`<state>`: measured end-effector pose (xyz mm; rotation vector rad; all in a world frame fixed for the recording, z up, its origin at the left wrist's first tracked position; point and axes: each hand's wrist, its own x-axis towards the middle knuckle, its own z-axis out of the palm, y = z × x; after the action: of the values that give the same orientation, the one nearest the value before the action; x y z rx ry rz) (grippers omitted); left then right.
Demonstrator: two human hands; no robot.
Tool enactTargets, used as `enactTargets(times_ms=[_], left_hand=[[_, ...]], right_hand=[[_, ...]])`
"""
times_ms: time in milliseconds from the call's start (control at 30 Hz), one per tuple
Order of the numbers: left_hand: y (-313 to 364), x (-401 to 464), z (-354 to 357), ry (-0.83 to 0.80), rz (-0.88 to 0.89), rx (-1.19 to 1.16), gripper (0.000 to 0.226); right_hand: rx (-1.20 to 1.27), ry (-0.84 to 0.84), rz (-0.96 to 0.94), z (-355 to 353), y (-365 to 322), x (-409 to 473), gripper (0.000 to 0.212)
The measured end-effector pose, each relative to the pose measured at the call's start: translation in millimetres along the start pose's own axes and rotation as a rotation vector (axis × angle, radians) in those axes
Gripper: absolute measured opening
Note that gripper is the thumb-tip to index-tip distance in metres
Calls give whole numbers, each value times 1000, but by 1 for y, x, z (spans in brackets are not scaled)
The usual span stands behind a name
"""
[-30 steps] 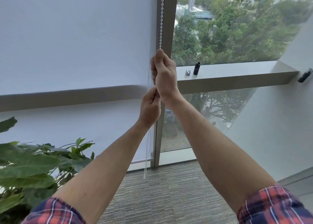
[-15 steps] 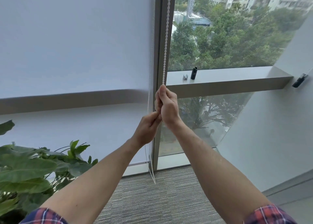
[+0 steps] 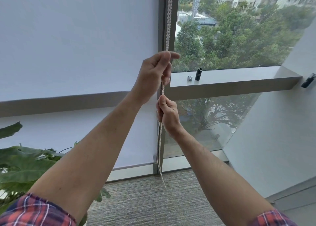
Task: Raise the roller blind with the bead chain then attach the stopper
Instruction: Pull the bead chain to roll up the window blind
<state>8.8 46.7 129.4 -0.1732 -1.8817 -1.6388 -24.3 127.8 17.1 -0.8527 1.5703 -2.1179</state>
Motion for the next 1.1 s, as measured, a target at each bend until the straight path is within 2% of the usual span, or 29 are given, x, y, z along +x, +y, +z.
enactTargets(times_ms=[267,433,567,700,900,1000,1100], left_hand=[[-24,-11,19,182,18,61,29],[-33,-9,11,231,33,120,29],[-32,-13,18,252,24,131,26],[-52,-24,23,240,14,90,31],[-71,-42,17,228,-83,150,40],[-71,-42,17,217,-96,121,49],[-72,-44,20,200,-66,103,34]], right_hand=[[-82,-5,69,-19,13,-8,49],[-294,64,106,-39,15,3,66],[-215,150,-24,-31,-29,32,56],[-53,115,-149,-14,-82,51,38],[21,-87,-259,14,-121,56,35],[-25,-29,-256,23,-117,54,34],[-2,16,-287,26,-115,53,36]])
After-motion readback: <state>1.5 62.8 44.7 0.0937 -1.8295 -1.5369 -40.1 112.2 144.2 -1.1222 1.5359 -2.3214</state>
